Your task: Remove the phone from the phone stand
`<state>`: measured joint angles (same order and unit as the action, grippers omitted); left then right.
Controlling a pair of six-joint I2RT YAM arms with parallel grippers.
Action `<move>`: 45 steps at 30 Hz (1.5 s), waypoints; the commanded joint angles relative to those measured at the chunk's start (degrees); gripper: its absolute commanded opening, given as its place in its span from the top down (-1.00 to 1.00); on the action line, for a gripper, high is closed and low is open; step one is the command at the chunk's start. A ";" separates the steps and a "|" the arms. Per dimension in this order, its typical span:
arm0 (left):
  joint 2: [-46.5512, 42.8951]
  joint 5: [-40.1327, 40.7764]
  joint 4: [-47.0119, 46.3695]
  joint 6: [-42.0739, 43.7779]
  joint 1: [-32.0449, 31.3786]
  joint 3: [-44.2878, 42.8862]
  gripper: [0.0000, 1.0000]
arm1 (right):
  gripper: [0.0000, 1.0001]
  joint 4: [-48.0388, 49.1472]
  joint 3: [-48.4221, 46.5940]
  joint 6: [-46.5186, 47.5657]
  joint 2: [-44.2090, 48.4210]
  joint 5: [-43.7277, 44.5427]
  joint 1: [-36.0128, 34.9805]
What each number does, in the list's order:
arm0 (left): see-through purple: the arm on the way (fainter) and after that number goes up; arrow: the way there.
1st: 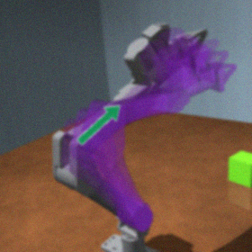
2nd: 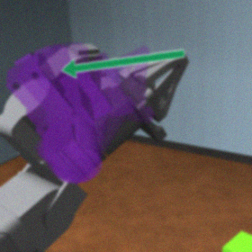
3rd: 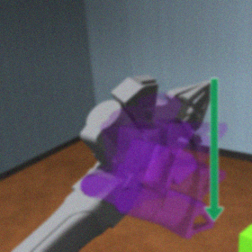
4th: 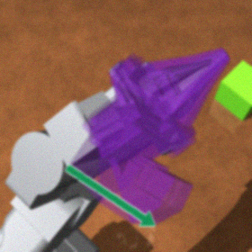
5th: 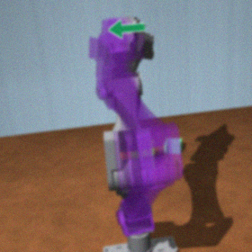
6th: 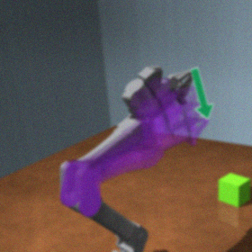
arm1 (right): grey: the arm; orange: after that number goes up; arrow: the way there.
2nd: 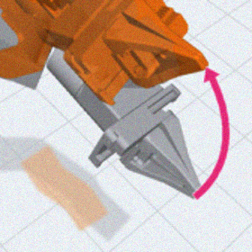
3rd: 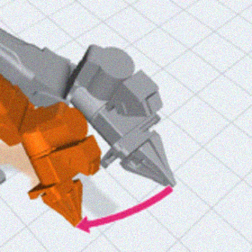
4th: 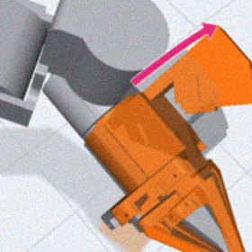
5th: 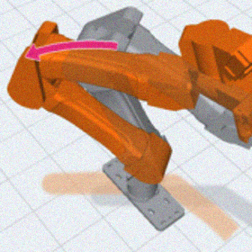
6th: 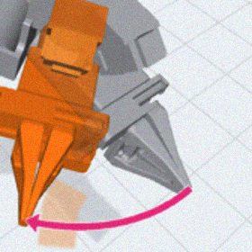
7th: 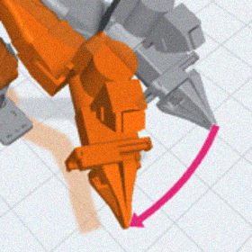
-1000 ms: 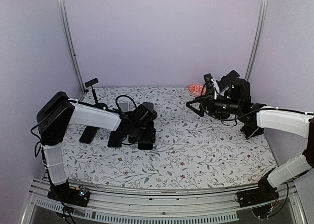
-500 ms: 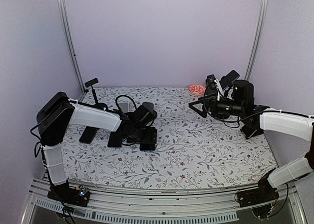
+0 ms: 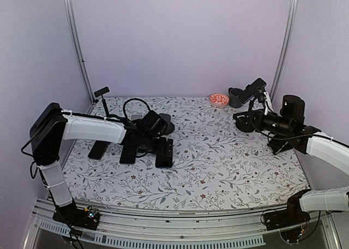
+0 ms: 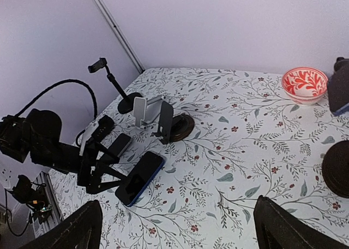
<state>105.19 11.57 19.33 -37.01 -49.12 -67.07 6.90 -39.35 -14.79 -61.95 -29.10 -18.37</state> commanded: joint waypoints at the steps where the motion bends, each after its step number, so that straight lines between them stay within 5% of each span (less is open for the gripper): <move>1: -3.63 0.70 -4.74 4.38 0.16 1.24 -0.98 | -0.98 -4.75 4.19 -3.24 6.37 2.53 4.57; 19: -8.33 -5.52 -16.05 8.80 0.47 6.07 -0.98 | -0.98 -8.86 20.90 -14.91 14.72 2.33 32.55; 45: -10.07 -9.10 -15.44 8.76 2.49 4.82 -0.98 | -0.98 2.69 18.76 -9.19 -2.21 13.02 35.07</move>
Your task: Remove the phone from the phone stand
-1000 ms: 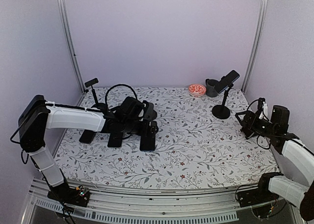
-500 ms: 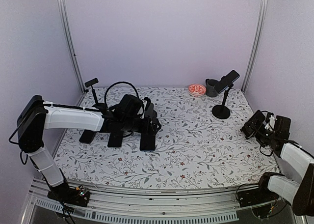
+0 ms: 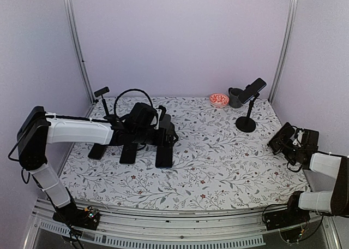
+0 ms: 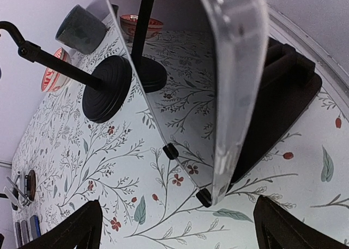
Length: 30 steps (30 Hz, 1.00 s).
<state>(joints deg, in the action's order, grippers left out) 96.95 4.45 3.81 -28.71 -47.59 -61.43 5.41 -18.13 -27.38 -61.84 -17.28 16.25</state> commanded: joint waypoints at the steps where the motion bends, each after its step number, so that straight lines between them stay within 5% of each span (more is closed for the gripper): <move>1: -1.77 -2.25 0.47 0.61 0.98 -1.25 -0.98 | -0.98 4.81 -2.80 3.91 -3.18 0.01 0.56; 12: -2.40 -4.87 1.95 1.73 1.43 -3.17 -0.98 | -1.00 9.72 -7.00 4.29 -13.89 -6.06 2.00; 26: -2.30 -5.64 3.01 2.12 2.32 -3.39 -0.98 | -0.48 10.76 -9.66 3.89 -19.75 -9.73 4.59; 30: -2.97 -5.69 2.95 1.92 2.66 -2.65 -0.98 | -0.47 10.69 -10.72 4.08 -21.40 -10.62 5.25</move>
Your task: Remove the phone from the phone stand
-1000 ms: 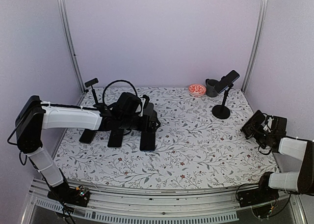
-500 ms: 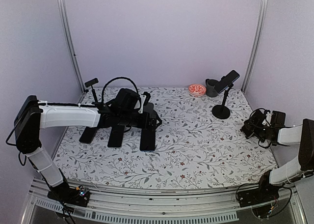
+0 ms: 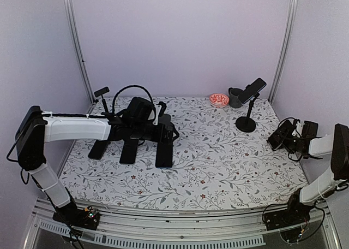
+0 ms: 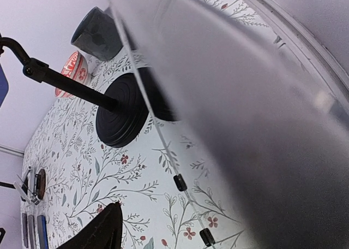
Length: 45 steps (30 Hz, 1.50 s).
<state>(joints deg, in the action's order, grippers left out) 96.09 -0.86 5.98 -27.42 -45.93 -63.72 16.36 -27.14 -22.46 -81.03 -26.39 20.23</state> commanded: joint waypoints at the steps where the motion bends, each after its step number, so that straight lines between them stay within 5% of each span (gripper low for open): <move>1: -2.26 -0.42 0.89 0.69 1.04 -0.41 -0.98 | -0.52 -0.27 -1.96 -0.95 -2.74 -1.74 1.33; 8: -3.19 -0.01 1.22 0.71 1.56 -0.22 -0.98 | -0.80 -0.78 -2.62 -1.22 -4.07 -2.00 1.78; 19: -1.94 -1.84 -0.15 0.09 1.69 -0.36 -0.98 | -0.86 -3.42 2.22 0.14 3.99 -0.47 1.82; 27: -1.75 -2.05 -0.17 0.87 1.82 -0.95 -0.98 | -0.91 -3.31 -1.78 1.53 -0.77 -1.22 3.06; 45: -2.83 -2.80 -0.44 1.54 2.69 0.15 -0.98 | -0.46 -1.60 -9.52 4.68 -12.42 -6.63 4.15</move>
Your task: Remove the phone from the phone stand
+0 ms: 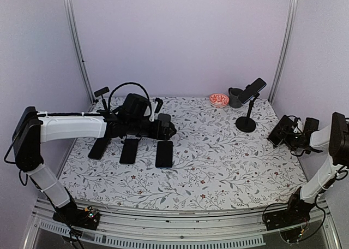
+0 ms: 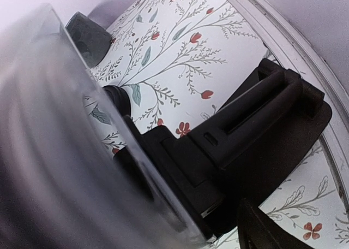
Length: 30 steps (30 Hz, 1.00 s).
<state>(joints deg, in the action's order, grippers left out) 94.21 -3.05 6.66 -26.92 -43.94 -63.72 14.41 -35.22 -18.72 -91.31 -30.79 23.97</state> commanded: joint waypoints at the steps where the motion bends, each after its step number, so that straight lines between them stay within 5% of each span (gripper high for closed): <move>1: -1.00 -0.53 -1.12 1.02 0.76 0.24 -0.98 | -0.44 0.46 -1.51 1.03 -2.34 -2.58 0.39; 16: -1.57 -0.47 -1.11 1.08 1.17 1.12 -0.98 | 0.05 1.84 -2.11 2.63 -3.74 -7.51 0.39; 24: -2.40 -0.33 -0.77 1.33 1.23 1.44 -0.98 | 0.50 0.69 -2.60 3.54 -4.73 -9.48 0.41; 30: -3.46 0.07 -0.60 1.35 1.39 2.45 -0.98 | 0.60 1.18 -1.87 2.60 -3.85 -11.35 0.38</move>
<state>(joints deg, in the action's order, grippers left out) 92.99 -3.18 6.70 -26.30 -43.35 -62.41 16.53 -37.01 -14.46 -95.09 -38.48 24.40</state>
